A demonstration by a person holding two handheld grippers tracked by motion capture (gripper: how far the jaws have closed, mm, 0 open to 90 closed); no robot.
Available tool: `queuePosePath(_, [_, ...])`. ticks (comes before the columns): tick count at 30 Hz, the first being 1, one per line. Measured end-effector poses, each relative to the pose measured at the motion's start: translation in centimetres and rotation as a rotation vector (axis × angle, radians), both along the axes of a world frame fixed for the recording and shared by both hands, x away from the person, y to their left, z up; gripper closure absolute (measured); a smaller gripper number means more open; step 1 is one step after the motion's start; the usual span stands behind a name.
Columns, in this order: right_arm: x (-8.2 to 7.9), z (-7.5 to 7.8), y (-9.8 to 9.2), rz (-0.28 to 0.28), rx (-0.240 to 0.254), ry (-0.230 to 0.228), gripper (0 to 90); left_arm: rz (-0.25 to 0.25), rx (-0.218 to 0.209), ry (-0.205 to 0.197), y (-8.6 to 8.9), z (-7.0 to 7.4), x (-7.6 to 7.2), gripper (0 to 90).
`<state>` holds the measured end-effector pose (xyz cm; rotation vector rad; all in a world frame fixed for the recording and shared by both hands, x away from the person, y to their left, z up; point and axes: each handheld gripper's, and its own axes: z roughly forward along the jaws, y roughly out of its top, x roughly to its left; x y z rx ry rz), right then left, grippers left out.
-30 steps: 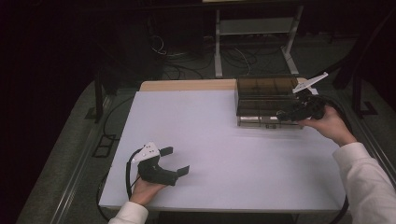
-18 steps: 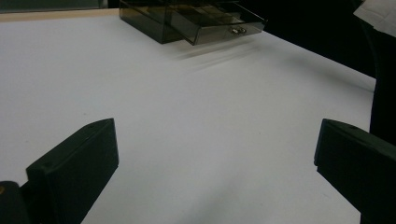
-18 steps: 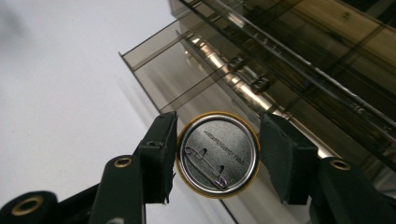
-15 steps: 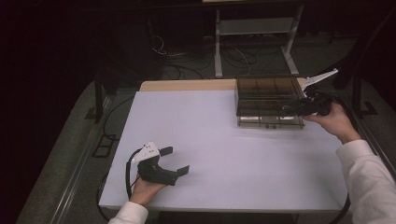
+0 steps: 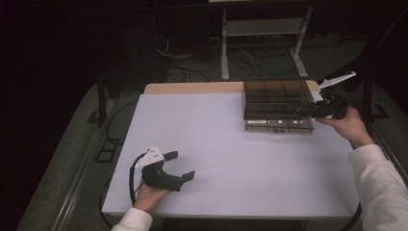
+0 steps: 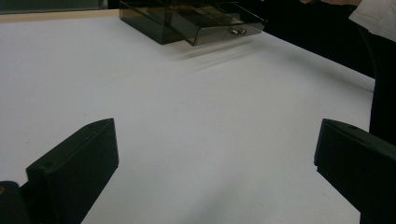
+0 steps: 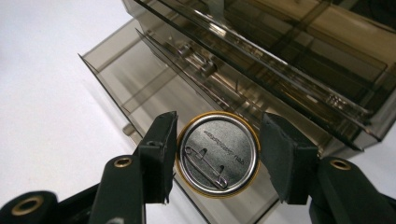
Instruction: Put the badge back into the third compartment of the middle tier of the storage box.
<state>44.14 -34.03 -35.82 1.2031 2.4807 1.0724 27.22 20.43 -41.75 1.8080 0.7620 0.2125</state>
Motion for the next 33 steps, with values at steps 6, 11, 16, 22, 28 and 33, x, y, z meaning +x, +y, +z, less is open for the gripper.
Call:
queuePosePath(6, [0.1, -0.7, -0.4, -0.015, -0.008, 0.009, 46.8, -0.001, 0.002, 0.000, 0.0, 0.0, 0.0, 0.0])
queuePosePath(11, [0.2, -0.7, -0.4, -0.020, -0.008, 0.008, 46.8, -0.001, 0.001, 0.000, 0.0, 0.0, 0.0, 0.0])
queuePosePath(16, [0.2, -1.2, -0.3, -0.021, -0.021, 0.017, 46.8, 0.001, -0.001, -0.001, 0.0, 0.0, 0.0, 0.0])
queuePosePath(22, [0.2, -1.9, -0.4, -0.028, -0.022, 0.031, 46.8, -0.002, 0.002, -0.001, 0.0, 0.0, 0.0, 0.0])
queuePosePath(28, [0.3, -2.6, -0.4, -0.028, -0.027, 0.043, 46.8, -0.001, 0.003, 0.000, 0.0, 0.0, 0.0, 0.0])
queuePosePath(33, [0.4, -2.7, -0.2, -0.017, -0.030, 0.051, 46.7, -0.002, 0.004, 0.000, 0.0, 0.0, 0.0, 0.0])
